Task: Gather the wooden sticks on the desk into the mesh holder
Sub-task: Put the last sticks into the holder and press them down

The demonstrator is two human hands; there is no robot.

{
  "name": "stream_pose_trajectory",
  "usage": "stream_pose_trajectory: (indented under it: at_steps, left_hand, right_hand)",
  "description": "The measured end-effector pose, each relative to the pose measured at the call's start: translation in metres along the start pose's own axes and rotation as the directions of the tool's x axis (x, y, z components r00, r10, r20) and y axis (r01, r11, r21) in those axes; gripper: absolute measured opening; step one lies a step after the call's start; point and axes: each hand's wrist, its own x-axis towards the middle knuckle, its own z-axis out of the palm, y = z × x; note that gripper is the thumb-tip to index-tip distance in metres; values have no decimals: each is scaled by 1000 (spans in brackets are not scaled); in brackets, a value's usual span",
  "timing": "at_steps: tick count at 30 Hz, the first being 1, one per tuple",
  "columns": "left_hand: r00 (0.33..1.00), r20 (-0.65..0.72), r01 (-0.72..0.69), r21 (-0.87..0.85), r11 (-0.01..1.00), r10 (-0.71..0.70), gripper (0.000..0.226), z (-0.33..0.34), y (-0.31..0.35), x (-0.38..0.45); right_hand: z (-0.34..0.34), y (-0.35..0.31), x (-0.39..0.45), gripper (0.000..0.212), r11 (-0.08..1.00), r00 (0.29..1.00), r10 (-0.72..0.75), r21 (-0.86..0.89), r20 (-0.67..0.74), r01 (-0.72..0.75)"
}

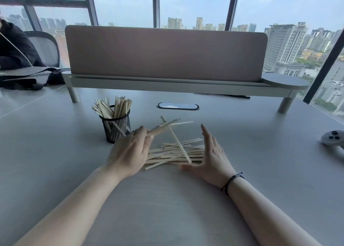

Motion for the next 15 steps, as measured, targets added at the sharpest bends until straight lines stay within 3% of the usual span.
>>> stream_pose_trajectory:
  at_steps: [5, 15]
  left_hand:
    - [989, -44, 127, -195, 973, -138, 33, -13, 4, 0]
    - [965, -109, 203, -272, 940, -240, 41, -14, 9, 0]
  right_hand:
    - [4, 0, 1, 108, 985, 995, -43, -163, 89, 57]
    - [8, -6, 1, 93, 958, 991, -99, -261, 87, 119]
